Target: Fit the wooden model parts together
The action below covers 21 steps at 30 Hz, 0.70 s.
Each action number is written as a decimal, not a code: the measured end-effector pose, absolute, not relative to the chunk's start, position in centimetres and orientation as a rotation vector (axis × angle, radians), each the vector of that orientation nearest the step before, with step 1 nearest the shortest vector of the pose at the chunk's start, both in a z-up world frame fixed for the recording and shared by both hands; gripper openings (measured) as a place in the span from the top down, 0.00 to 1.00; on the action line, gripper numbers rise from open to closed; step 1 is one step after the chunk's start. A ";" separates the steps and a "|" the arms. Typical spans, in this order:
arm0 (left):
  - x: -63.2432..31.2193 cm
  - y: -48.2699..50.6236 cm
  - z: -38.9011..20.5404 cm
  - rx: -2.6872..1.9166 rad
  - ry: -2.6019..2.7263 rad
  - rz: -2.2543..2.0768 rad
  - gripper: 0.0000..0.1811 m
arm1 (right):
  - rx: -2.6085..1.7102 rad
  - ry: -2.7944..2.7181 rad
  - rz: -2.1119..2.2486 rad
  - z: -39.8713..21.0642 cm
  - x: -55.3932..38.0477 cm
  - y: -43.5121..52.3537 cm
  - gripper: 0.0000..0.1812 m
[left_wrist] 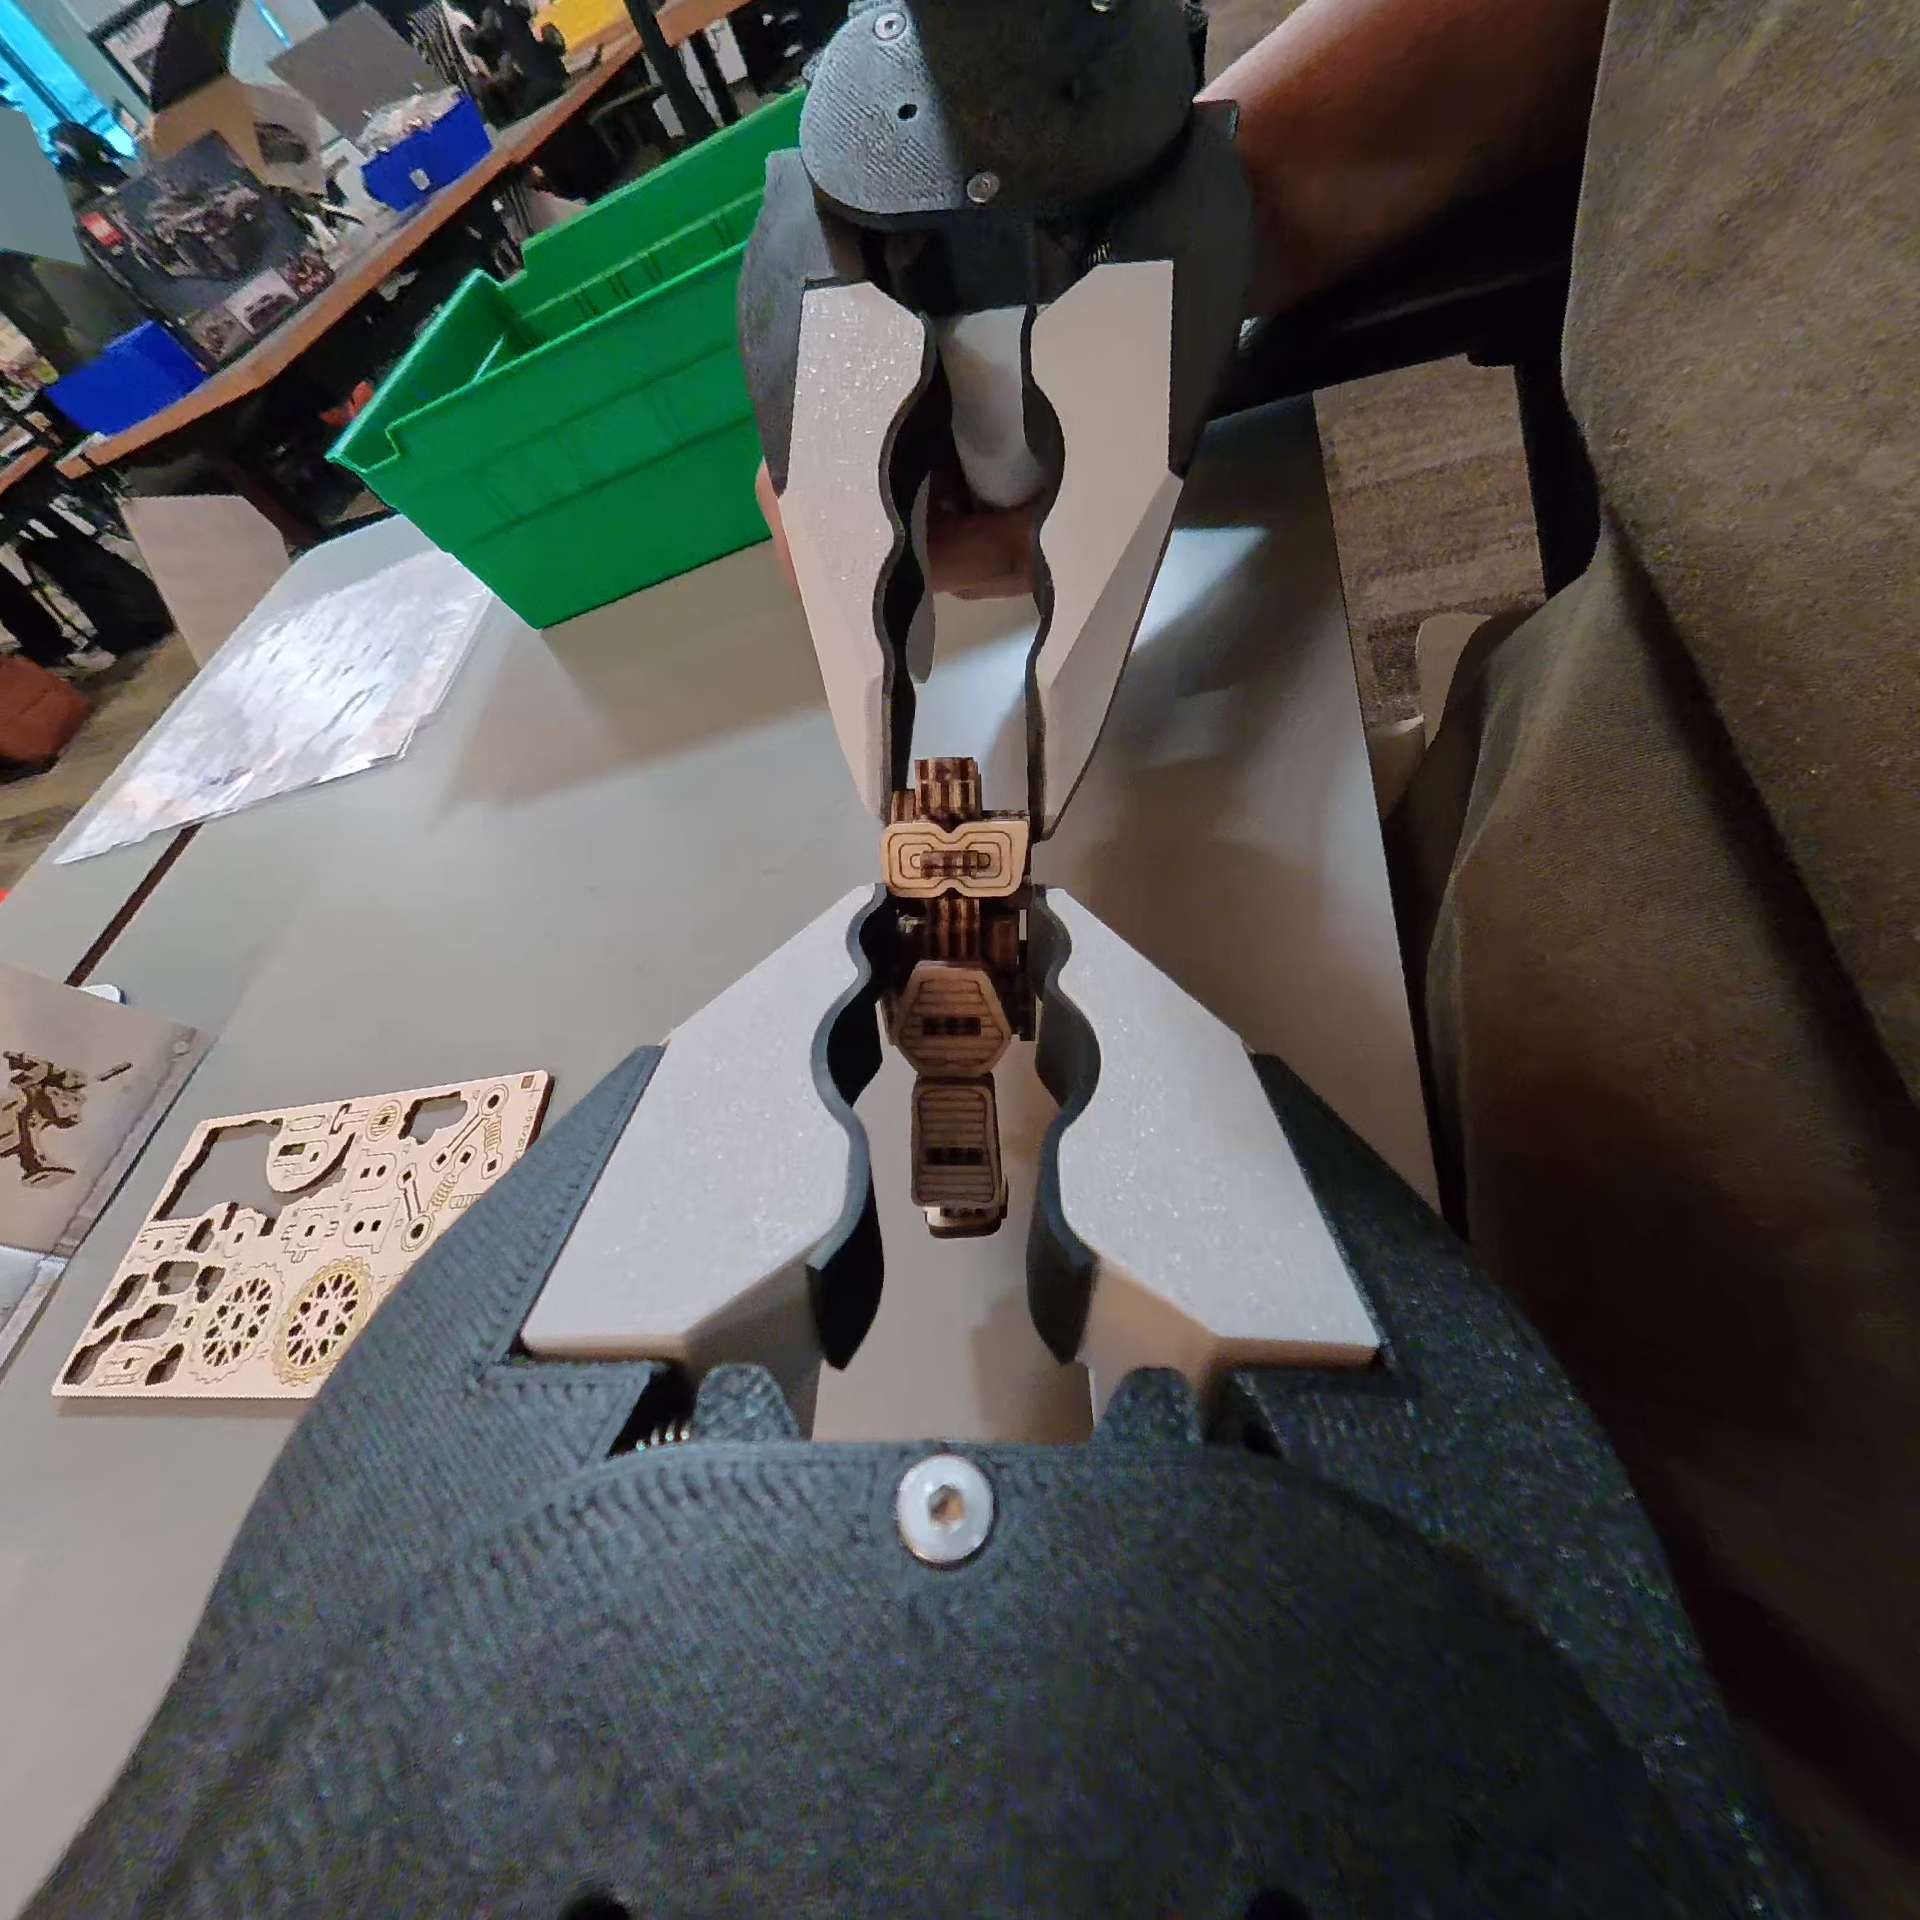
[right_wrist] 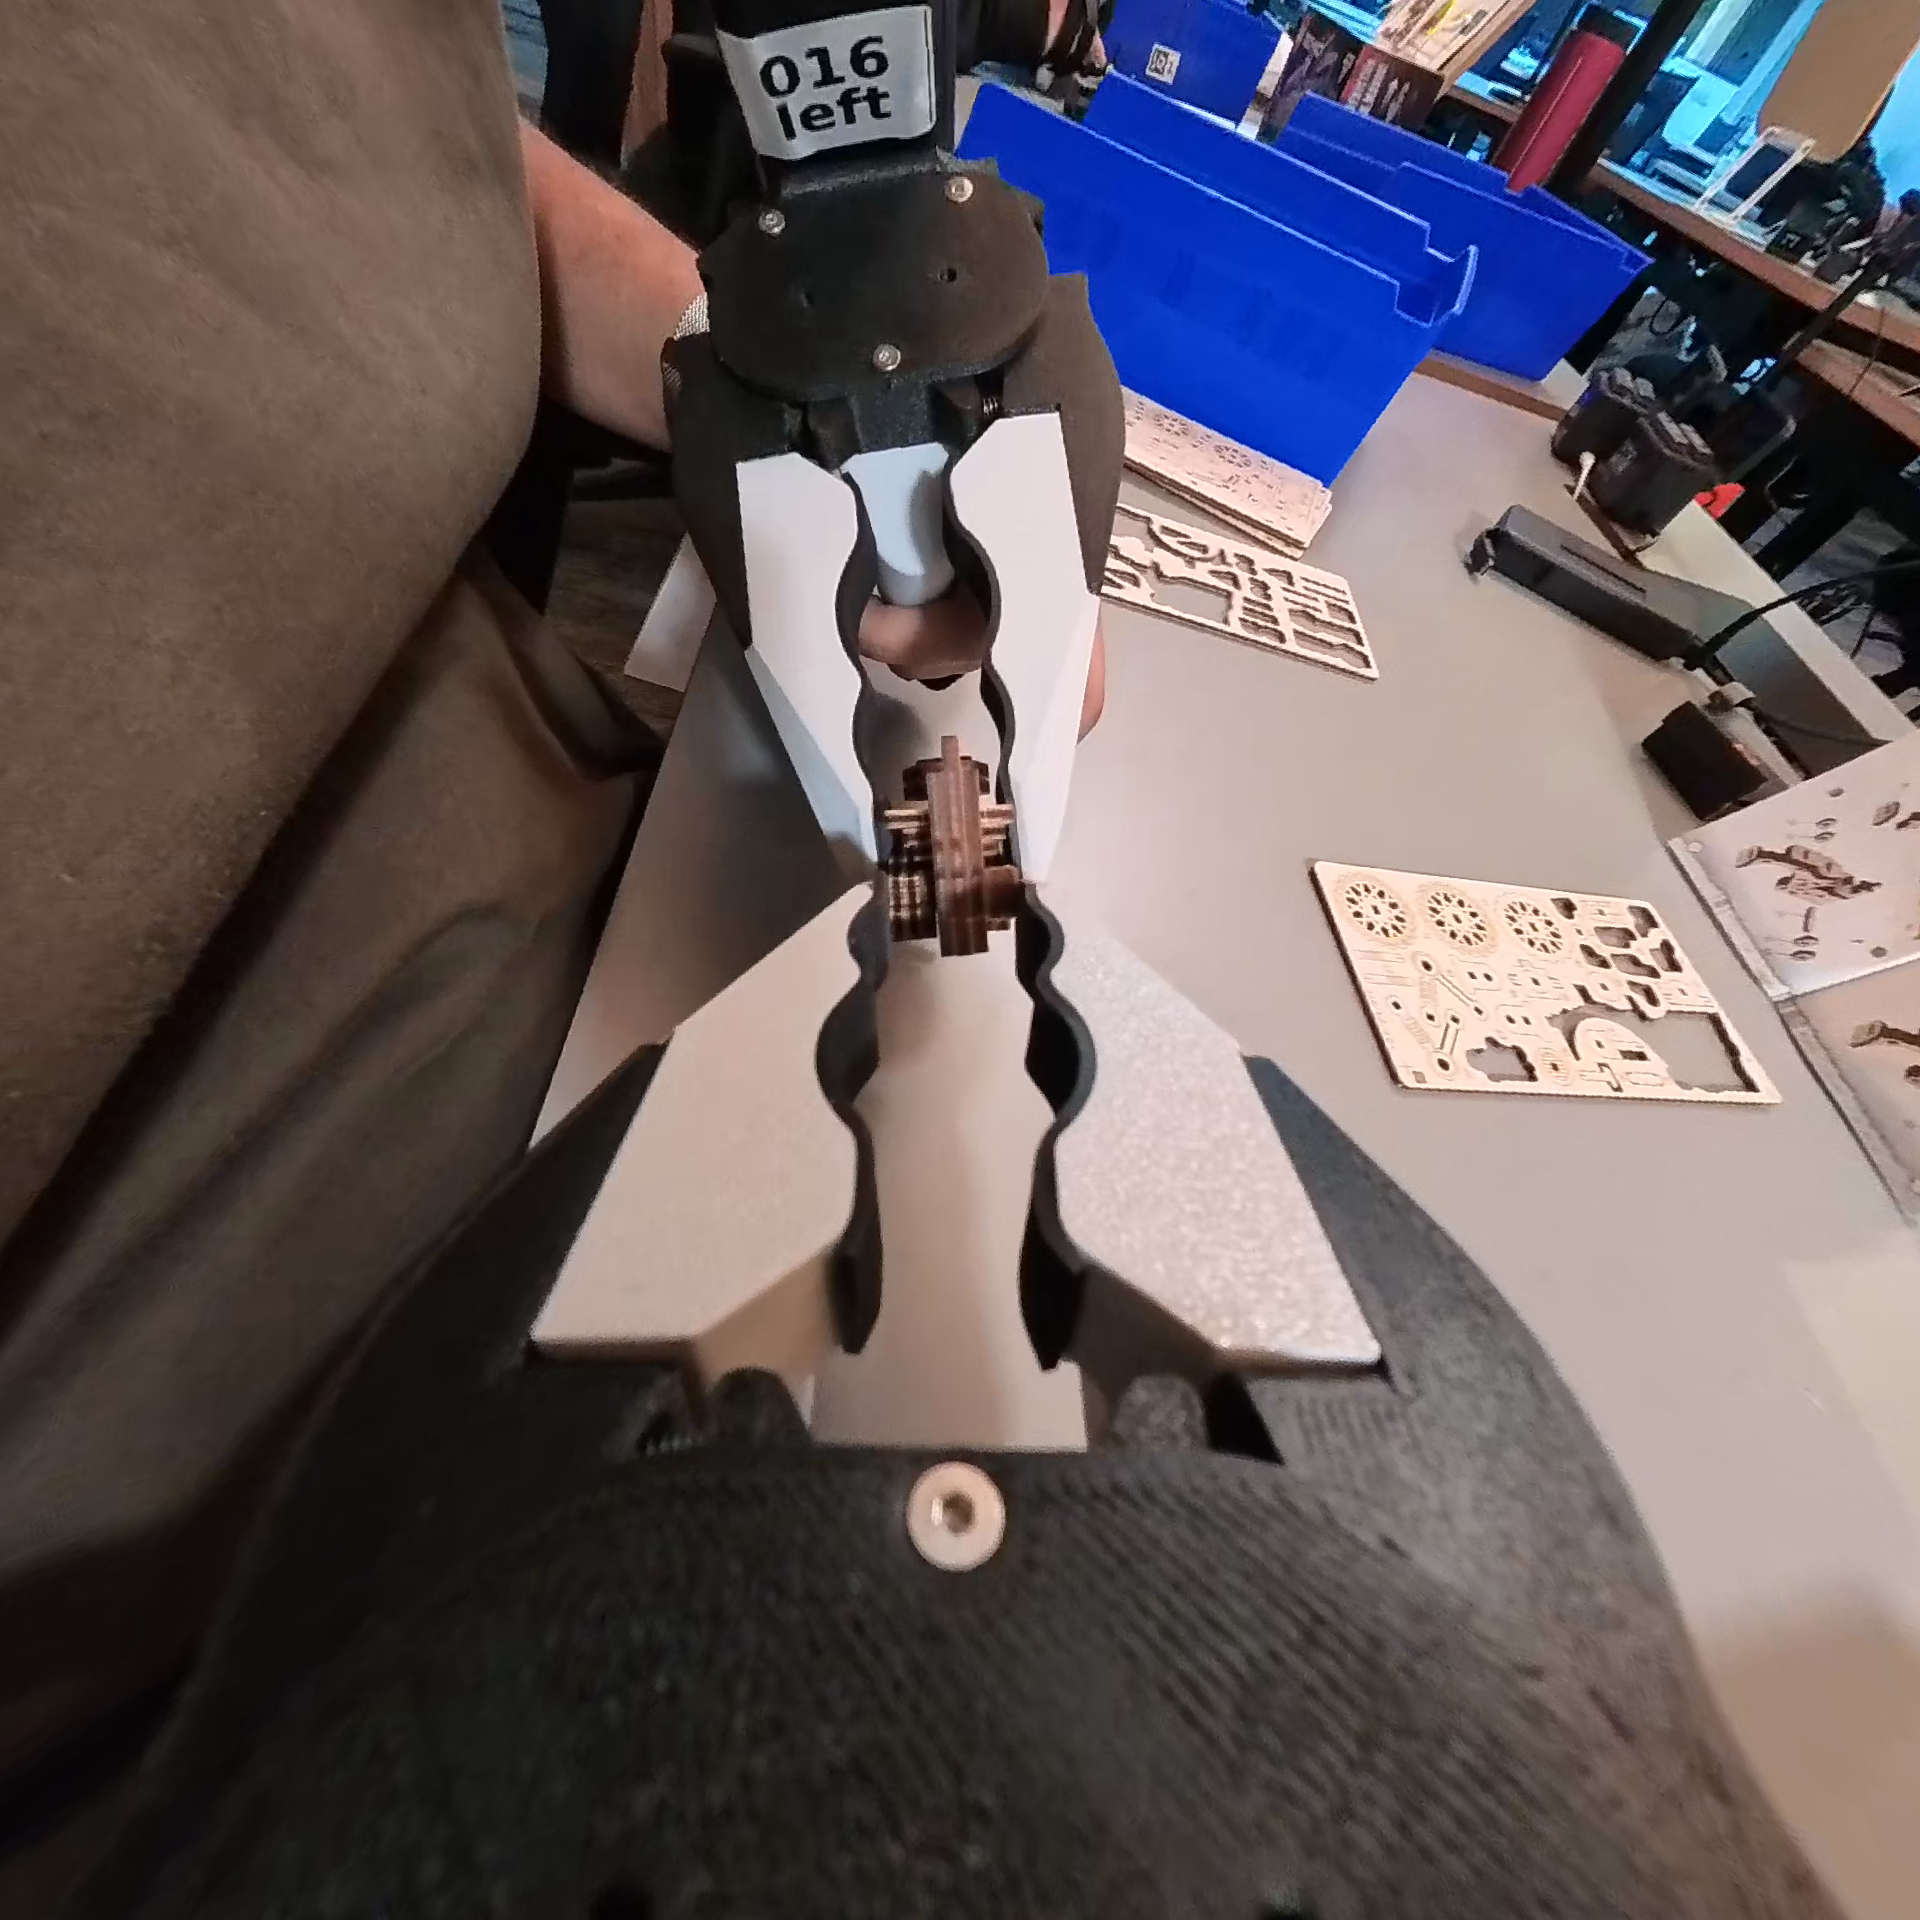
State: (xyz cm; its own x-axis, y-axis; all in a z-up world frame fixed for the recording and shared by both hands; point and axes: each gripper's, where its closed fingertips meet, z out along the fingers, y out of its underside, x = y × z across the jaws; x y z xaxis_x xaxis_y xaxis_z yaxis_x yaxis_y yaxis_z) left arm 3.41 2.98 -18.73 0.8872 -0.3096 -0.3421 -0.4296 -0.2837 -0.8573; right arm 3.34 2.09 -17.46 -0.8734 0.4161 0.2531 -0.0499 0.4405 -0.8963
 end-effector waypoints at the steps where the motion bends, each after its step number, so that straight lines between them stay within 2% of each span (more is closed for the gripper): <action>1: 3.4 3.0 -18.8 -1.894 0.549 0.128 0.89 | -0.309 -2.262 1.423 -17.5 3.4 2.1 0.88; 12: 3.6 3.0 -17.7 -1.837 0.500 0.068 0.87 | -0.366 -2.251 1.543 -16.4 3.3 2.2 0.88; 17: 3.7 3.0 -17.9 -1.839 0.482 0.037 0.83 | -0.392 -2.287 1.581 -16.6 3.6 2.0 0.88; 21: 4.0 2.9 -17.3 -1.809 0.459 -0.025 0.85 | -0.372 -2.262 1.596 -16.2 3.7 1.9 0.88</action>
